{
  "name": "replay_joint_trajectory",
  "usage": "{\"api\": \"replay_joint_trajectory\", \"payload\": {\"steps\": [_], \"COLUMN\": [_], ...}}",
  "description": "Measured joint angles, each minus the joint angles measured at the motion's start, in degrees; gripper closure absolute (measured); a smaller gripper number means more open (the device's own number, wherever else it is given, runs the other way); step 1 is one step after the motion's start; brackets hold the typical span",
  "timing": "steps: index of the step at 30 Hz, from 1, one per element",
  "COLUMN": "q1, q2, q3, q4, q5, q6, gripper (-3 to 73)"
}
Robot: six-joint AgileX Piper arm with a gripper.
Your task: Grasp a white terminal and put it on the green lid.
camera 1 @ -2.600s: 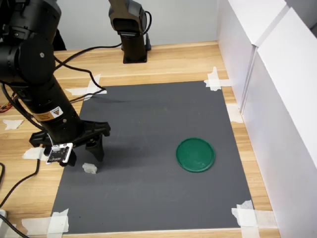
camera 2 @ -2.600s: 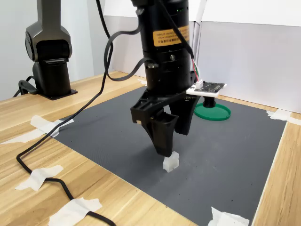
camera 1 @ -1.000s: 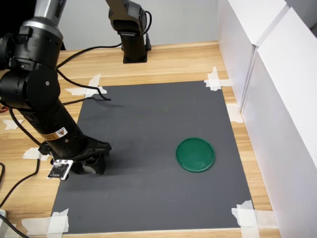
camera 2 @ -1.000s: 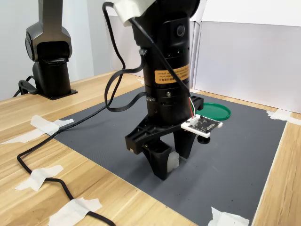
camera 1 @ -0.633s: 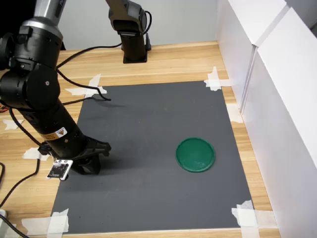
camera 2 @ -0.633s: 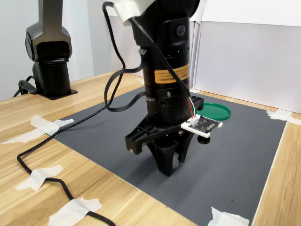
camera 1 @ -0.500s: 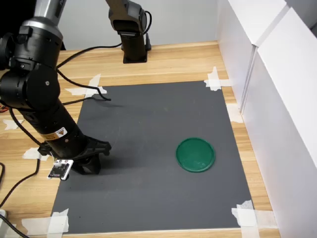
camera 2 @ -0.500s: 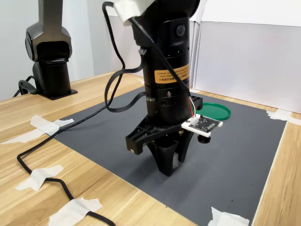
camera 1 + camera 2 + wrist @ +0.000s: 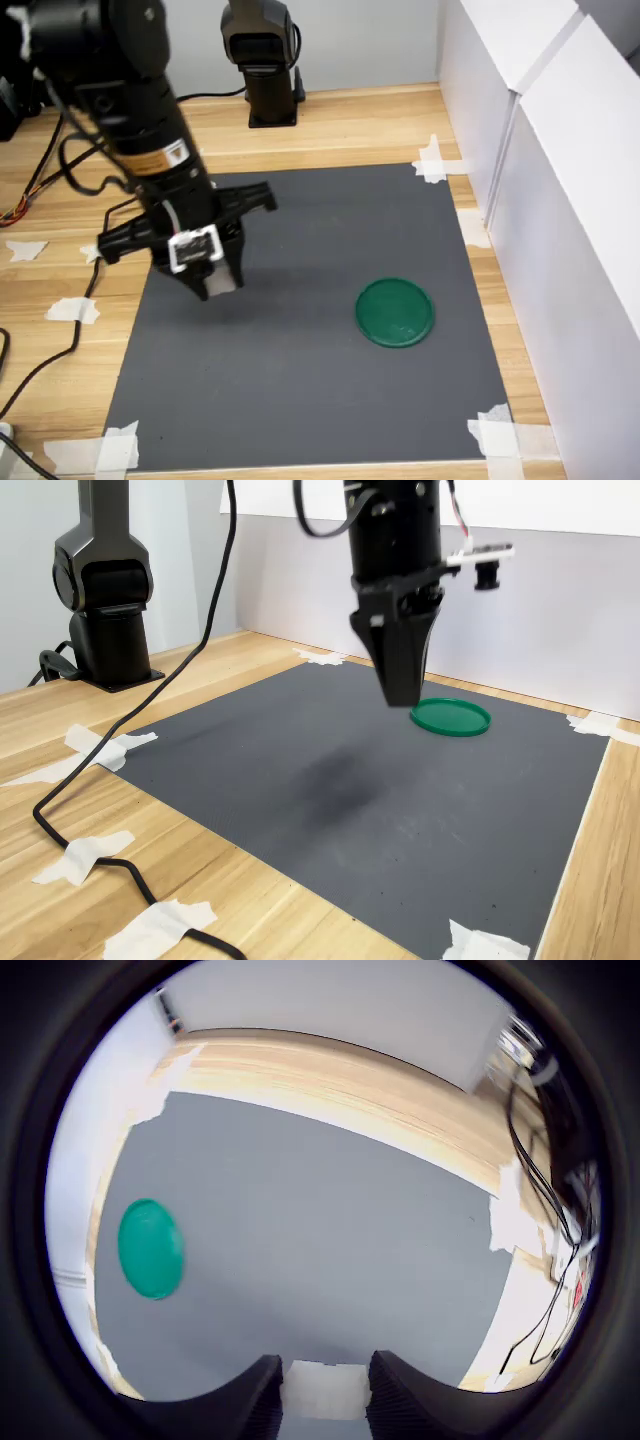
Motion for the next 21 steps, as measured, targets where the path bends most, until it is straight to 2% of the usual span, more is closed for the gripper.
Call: {"api": "replay_joint_trajectory", "payload": {"steps": [11, 16, 21], "q1": [16.8, 21.1, 22.7], "q2": [-0.6, -0.1, 2.5], "q3": [0.0, 0.0, 0.0], "q4": [0.0, -2.2, -4.8], "q5": [1.8, -1.1, -3.1], "q6": [-0.9, -0.1, 0.5], "gripper": [37.6, 37.6, 37.6]}}
